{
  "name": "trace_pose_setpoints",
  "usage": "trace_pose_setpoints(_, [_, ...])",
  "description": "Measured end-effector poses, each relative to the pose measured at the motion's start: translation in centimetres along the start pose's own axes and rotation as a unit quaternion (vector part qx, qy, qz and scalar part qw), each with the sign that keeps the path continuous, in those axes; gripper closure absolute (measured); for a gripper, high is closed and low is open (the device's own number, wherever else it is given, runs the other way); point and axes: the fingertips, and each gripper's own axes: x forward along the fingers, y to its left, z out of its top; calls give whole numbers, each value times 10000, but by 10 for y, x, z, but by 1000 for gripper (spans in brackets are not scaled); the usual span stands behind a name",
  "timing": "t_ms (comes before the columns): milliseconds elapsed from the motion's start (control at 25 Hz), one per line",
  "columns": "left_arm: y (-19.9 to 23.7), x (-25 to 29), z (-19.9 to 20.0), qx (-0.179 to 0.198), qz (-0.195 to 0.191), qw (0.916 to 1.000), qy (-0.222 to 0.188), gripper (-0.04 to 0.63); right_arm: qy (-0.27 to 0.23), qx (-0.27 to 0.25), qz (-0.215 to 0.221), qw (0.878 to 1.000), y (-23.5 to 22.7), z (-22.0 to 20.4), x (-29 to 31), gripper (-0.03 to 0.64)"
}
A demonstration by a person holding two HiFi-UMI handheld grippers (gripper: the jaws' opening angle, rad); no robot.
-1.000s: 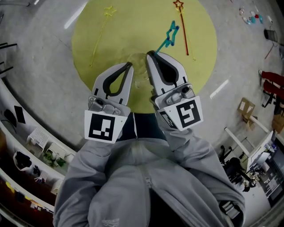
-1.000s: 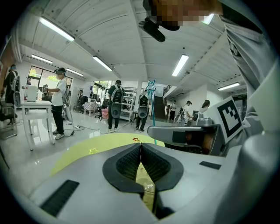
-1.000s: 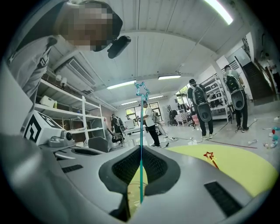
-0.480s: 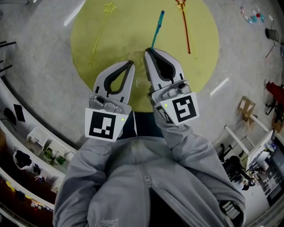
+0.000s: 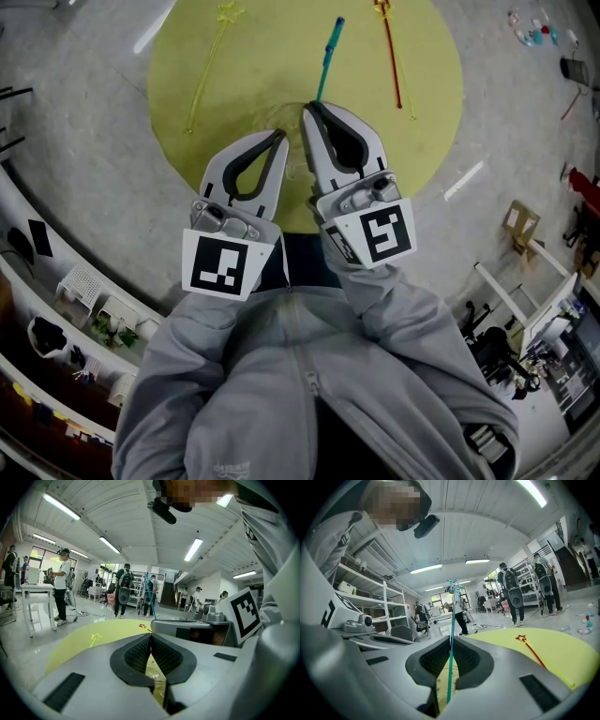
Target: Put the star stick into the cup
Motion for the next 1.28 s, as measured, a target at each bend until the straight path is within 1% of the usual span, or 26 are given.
trace_pose_setpoints(400, [-2,-1,-8,-25,-8,10000,29,577,-18,-38,-9,10000,0,-7,0,575])
trace_pose_setpoints(880, [-1,-2,-9,-63,-7,10000,28,577,-11,-47,-62,10000,-1,-6,0,575])
trace_pose_setpoints(1080, [-2,-1,-6,-56,-5,10000,22,577,-18,-87,-103,9999,-1,0,-1,575])
trace_pose_setpoints(1280, [-6,-6,8,4,-23,9999,-109,577,-25,-175,-217,9996,-2,14,-8,575])
